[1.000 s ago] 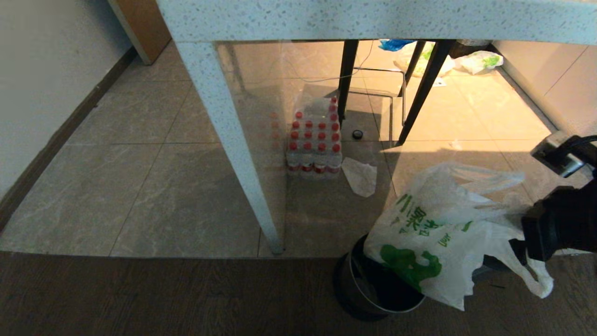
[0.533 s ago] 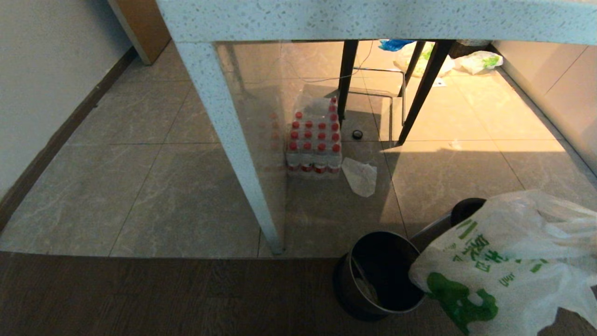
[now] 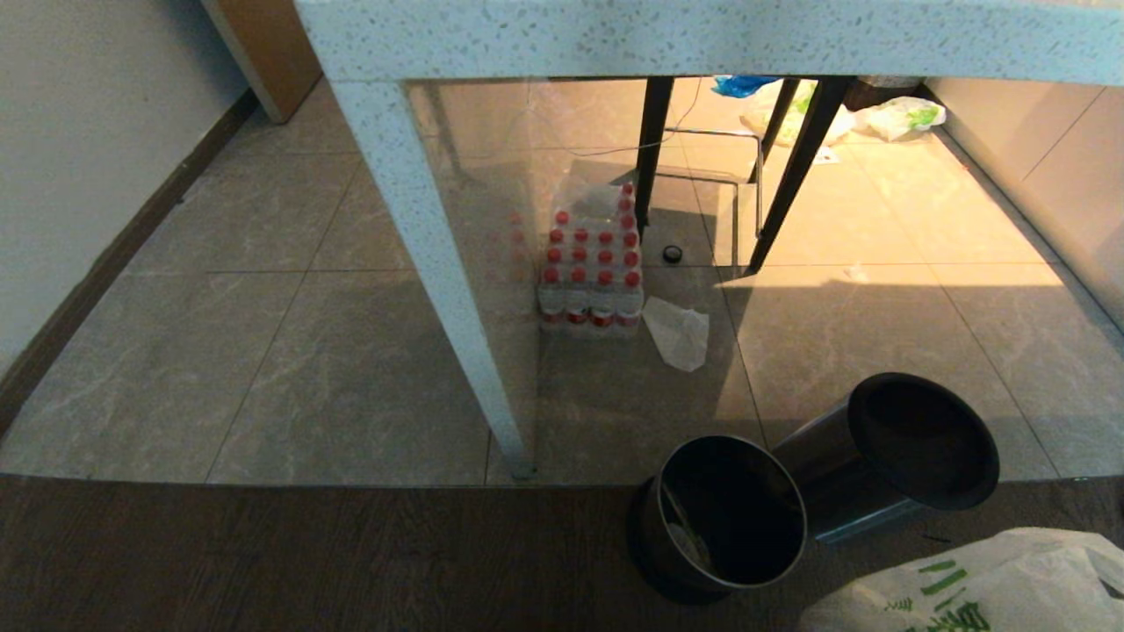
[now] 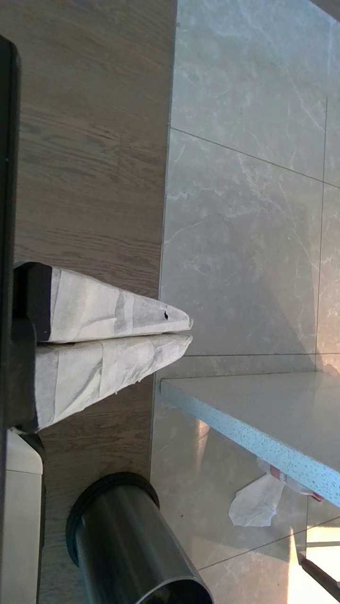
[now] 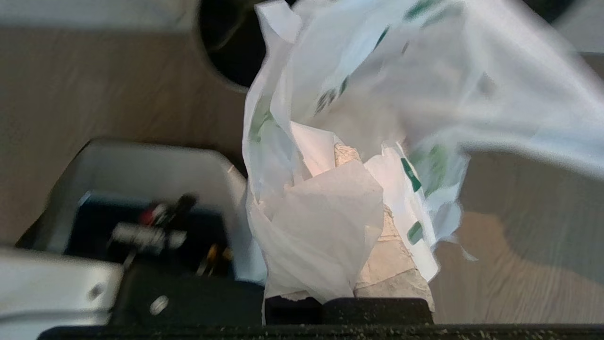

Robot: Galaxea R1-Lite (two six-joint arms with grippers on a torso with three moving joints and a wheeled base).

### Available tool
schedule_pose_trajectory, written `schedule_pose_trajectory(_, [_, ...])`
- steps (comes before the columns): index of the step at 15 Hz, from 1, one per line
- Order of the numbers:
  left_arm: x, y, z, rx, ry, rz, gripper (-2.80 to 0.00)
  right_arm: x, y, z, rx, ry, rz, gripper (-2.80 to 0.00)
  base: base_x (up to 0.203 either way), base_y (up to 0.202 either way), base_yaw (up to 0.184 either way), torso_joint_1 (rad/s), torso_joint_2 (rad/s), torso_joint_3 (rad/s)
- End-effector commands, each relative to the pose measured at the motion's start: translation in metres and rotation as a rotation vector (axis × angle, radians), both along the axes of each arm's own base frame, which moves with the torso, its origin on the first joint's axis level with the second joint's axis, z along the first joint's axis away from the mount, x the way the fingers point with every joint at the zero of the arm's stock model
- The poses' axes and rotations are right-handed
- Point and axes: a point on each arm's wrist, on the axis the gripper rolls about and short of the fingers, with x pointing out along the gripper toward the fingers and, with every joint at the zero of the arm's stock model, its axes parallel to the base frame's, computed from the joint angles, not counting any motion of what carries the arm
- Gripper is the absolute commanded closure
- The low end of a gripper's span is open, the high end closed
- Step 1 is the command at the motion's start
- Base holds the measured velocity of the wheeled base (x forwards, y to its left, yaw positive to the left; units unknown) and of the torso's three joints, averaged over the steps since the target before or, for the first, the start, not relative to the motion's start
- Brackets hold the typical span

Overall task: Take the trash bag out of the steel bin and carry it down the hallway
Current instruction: Put the trash bag at the door

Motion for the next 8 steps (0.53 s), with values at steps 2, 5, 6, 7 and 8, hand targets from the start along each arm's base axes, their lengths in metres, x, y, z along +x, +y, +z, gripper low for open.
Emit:
schedule_pose_trajectory(2, [0.0,0.0,0.0,0.0,0.0,0.001,0.0,-0.017,-0.001,-0.021,-0.007,-0.156,-0.048,0.0,0.0,0.0,0.0,0.0,0.0,0.0])
schedule_pose_trajectory(5, [0.0,0.0,0.0,0.0,0.0,0.001,0.0,-0.022,-0.002,-0.031,-0.006,-0.297,-0.065,0.0,0.0,0.0,0.0,0.0,0.0,0.0])
schedule_pose_trajectory(6, [0.0,0.0,0.0,0.0,0.001,0.001,0.0,-0.026,-0.002,-0.037,-0.005,-0.339,-0.071,0.0,0.0,0.0,0.0,0.0,0.0,0.0])
schedule_pose_trajectory(7, [0.0,0.0,0.0,0.0,0.0,0.0,0.0,-0.028,-0.002,-0.043,-0.01,-0.366,-0.09,0.0,0.0,0.0,0.0,0.0,0.0,0.0])
schedule_pose_trajectory(8, [0.0,0.0,0.0,0.0,0.001,0.0,0.0,-0.025,-0.003,-0.05,-0.027,-0.361,-0.129,0.0,0.0,0.0,0.0,0.0,0.0,0.0])
